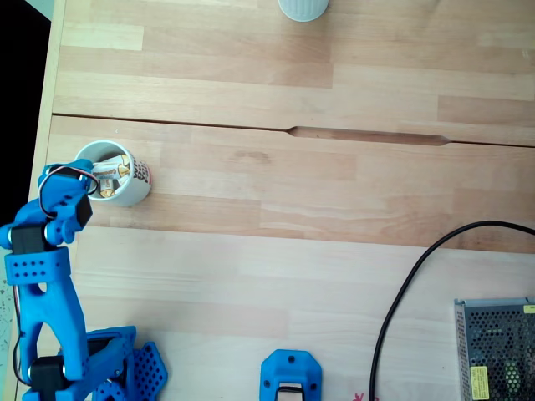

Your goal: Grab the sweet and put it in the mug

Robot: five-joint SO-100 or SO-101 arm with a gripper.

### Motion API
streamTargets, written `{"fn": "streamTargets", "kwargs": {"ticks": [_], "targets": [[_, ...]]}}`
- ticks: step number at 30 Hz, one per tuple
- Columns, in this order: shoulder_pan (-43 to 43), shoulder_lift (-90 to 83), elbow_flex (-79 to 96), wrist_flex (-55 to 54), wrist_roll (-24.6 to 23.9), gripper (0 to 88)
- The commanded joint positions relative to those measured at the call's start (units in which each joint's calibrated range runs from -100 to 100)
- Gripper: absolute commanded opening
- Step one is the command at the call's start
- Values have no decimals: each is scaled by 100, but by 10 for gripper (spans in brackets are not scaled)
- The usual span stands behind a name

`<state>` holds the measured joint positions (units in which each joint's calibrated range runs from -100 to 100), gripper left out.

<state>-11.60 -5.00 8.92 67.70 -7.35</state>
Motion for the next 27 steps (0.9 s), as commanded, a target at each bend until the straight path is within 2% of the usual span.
{"fn": "streamTargets", "kwargs": {"ticks": [1, 17, 27], "targets": [[-82, 95, -223, -52, -15, 45], [-90, 517, -232, -52, -20, 52], [-90, 500, -232, -52, 39, 204]]}}
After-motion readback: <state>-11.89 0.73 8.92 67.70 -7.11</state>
